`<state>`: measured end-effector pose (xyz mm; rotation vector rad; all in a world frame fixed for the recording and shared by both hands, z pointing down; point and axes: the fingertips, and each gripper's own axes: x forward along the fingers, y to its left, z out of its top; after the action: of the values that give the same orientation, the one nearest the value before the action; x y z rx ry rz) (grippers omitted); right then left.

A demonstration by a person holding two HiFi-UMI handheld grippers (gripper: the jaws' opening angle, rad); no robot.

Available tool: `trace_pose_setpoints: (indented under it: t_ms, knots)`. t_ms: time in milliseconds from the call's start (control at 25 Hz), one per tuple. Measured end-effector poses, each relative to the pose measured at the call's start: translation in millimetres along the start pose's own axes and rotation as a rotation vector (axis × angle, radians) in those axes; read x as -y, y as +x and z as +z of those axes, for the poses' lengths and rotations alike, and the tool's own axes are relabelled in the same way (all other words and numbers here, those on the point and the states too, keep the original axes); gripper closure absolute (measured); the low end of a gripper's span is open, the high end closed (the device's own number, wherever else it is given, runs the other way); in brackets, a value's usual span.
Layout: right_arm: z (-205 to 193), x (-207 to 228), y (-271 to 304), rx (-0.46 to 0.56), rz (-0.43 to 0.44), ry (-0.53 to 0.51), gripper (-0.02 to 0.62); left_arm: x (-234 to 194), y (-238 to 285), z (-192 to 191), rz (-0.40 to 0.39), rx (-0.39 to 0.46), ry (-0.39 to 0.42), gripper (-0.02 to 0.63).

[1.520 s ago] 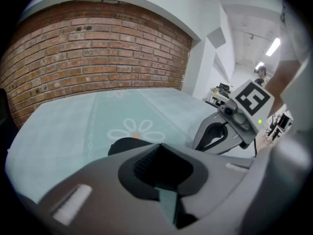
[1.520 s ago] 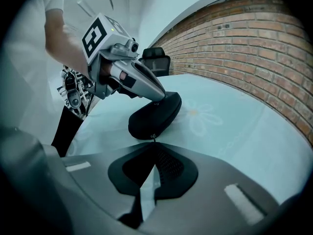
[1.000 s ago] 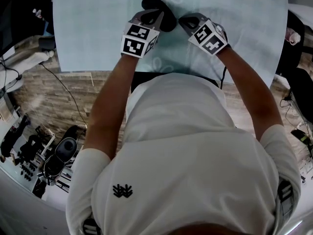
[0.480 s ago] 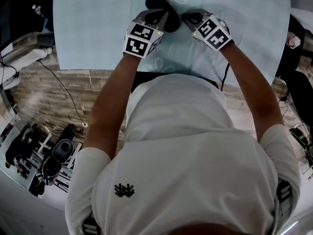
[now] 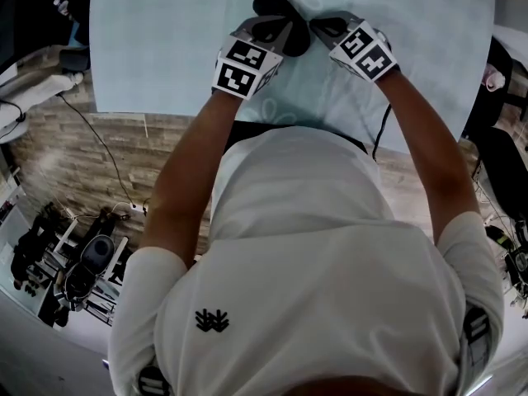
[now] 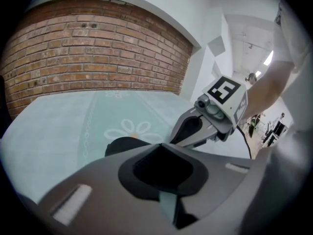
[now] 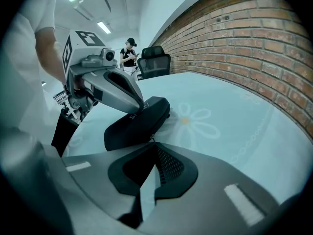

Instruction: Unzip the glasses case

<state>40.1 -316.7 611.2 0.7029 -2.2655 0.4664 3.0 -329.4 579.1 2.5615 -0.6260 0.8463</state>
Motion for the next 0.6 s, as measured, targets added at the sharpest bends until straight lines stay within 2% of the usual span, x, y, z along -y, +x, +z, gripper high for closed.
trace_pose_setpoints:
  t_ms: [600]
  knots:
    - [10, 18, 8, -0.008, 0.031, -0.042, 0.598, 7, 5, 0, -0.013, 0.027, -0.016, 0.551]
